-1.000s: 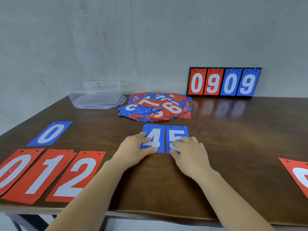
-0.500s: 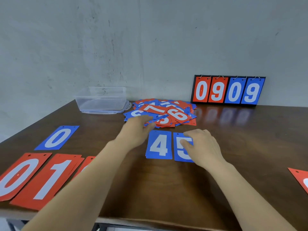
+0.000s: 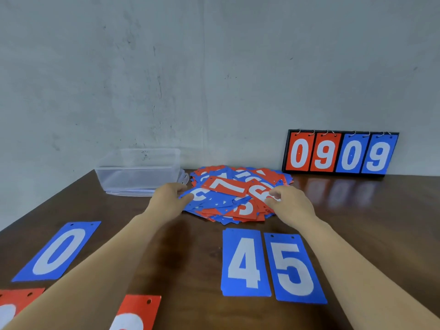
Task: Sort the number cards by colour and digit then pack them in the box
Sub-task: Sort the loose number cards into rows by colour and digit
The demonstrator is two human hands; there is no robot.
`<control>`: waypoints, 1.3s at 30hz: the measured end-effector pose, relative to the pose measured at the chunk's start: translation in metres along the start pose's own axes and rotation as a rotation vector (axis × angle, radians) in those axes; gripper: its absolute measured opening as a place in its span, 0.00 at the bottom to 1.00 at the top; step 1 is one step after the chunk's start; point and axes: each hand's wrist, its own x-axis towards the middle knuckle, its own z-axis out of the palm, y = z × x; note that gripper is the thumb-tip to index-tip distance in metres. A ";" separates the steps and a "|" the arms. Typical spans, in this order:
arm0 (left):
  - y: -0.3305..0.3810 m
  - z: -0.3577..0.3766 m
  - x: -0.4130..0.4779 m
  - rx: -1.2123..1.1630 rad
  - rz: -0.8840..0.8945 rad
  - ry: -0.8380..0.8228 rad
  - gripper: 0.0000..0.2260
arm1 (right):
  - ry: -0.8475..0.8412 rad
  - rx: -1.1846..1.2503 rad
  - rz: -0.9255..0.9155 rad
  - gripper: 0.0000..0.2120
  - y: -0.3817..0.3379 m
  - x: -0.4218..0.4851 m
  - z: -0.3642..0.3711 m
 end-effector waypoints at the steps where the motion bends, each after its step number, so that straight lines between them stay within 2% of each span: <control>1: 0.000 0.006 0.009 -0.008 -0.012 -0.003 0.21 | 0.010 -0.011 0.041 0.18 0.004 0.009 0.003; 3: 0.004 0.018 0.025 -0.008 -0.033 -0.009 0.20 | 0.030 -0.019 0.131 0.21 0.015 0.025 0.008; 5: 0.013 0.032 0.040 0.025 -0.055 -0.024 0.13 | 0.025 0.015 0.192 0.29 0.024 0.036 0.014; 6: 0.018 0.039 0.046 0.036 -0.069 -0.029 0.15 | 0.011 0.031 0.198 0.34 0.027 0.041 0.018; 9: 0.032 0.060 0.063 0.103 -0.130 0.009 0.31 | -0.050 0.033 0.172 0.44 0.026 0.055 0.029; 14: 0.036 0.081 0.085 0.214 -0.220 0.057 0.38 | -0.095 -0.096 0.177 0.43 0.030 0.077 0.043; 17: 0.036 0.085 0.093 0.313 -0.270 0.004 0.43 | -0.106 -0.101 0.235 0.44 0.038 0.087 0.043; 20: 0.035 0.087 0.098 0.358 -0.291 -0.031 0.43 | -0.102 -0.054 0.274 0.45 0.045 0.089 0.043; 22: 0.034 0.088 0.098 0.341 -0.294 -0.018 0.43 | -0.086 0.007 0.285 0.42 0.046 0.087 0.042; 25: 0.035 0.089 0.095 0.304 -0.277 0.061 0.41 | -0.026 0.039 0.284 0.29 0.046 0.082 0.037; 28: 0.038 0.086 0.094 0.216 -0.182 0.180 0.29 | 0.060 0.131 0.294 0.18 0.050 0.079 0.026; 31: 0.047 0.072 0.089 -0.180 -0.089 0.197 0.16 | 0.130 0.375 0.333 0.13 0.053 0.077 0.009; 35: 0.058 0.042 0.082 -0.548 -0.102 0.239 0.13 | 0.202 0.737 0.330 0.07 0.048 0.063 -0.019; 39: 0.069 0.006 0.059 -0.693 -0.071 0.253 0.08 | 0.192 0.888 0.301 0.08 0.038 0.041 -0.044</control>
